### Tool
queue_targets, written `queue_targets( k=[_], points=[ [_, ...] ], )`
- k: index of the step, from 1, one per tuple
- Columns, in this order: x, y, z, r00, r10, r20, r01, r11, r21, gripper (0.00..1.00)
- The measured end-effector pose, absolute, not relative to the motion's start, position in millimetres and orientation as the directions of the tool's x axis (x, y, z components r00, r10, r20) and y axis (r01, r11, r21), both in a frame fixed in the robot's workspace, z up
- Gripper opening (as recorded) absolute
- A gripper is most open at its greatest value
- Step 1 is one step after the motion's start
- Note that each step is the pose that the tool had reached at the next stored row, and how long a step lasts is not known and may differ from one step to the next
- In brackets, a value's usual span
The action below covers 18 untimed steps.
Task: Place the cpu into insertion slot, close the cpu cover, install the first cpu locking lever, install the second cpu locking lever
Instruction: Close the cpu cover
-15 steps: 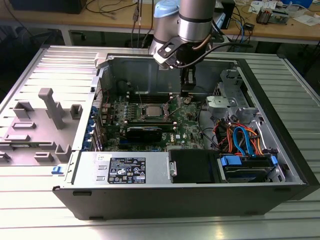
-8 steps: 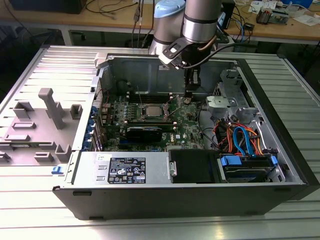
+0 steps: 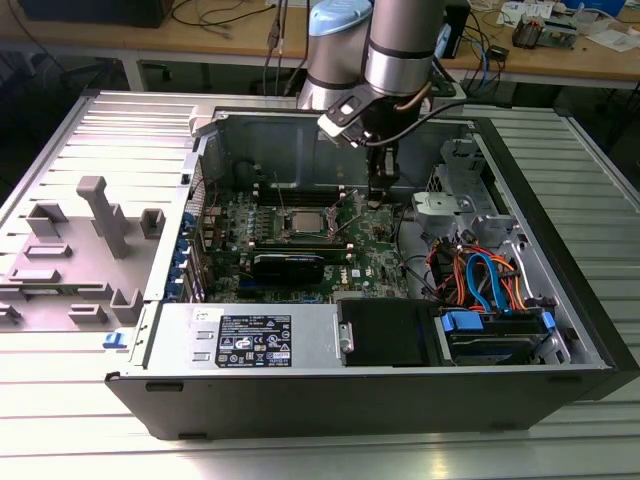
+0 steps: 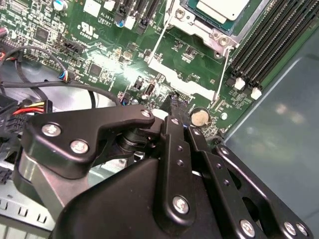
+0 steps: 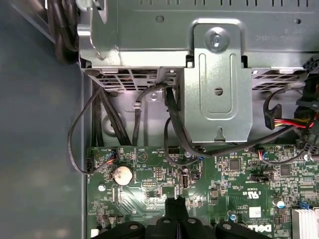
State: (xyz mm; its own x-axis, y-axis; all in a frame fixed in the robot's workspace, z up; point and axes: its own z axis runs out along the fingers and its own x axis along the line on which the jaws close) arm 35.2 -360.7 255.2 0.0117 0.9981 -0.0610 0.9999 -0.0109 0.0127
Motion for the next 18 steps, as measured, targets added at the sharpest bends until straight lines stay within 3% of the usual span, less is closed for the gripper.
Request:
queue_targets(
  k=[18],
  points=[
    [31.5,-360.9,251.5,-0.016,0.998,-0.061,1.000,0.017,0.011,0.11]
  ],
)
